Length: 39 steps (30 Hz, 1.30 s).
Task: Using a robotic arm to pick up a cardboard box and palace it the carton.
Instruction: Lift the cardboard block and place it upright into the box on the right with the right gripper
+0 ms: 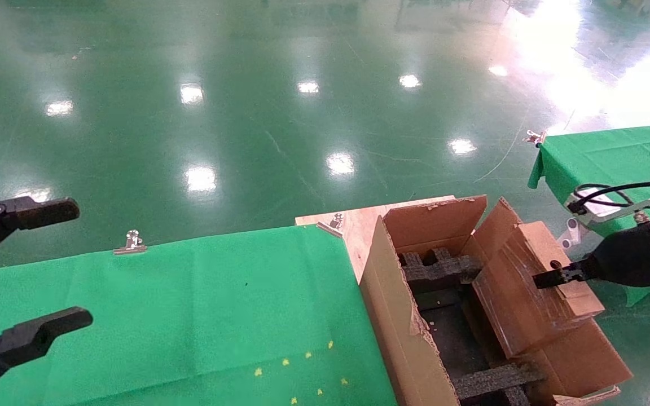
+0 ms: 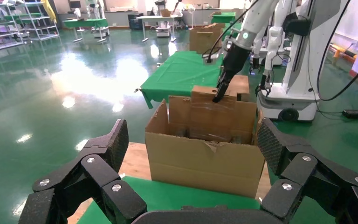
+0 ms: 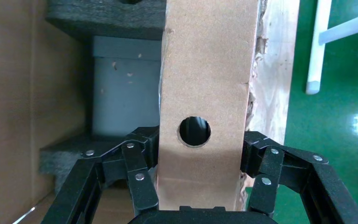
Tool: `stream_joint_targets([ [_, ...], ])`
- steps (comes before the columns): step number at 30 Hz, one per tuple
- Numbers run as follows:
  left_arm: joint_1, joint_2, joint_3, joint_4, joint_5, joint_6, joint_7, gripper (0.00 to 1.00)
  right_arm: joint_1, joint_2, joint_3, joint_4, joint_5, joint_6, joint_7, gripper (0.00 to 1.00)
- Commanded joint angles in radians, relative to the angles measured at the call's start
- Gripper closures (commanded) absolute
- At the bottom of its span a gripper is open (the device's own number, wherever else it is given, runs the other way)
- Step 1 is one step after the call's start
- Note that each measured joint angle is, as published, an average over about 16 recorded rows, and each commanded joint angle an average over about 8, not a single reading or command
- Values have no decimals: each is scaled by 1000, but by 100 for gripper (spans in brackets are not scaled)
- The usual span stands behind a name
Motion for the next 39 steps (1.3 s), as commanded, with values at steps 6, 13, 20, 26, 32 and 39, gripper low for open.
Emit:
stream_joint_targets([
  [6,0,0,0,0,0,0,0,0,-75,-29,-12,-4,15,81,16,100],
  [13,0,0,0,0,0,0,0,0,-159,-85,-17,-59,45,144,9,100],
  [20,0,0,0,0,0,0,0,0,-242,-153,-11,-150,87,180,-26,100],
  [26,0,0,0,0,0,0,0,0,-307,-213,3,-242,130,184,-76,100],
  [32,0,0,0,0,0,0,0,0,-367,-271,16,-338,166,175,-136,100],
  [39,0,0,0,0,0,0,0,0,-435,-342,31,-450,199,167,-204,100],
])
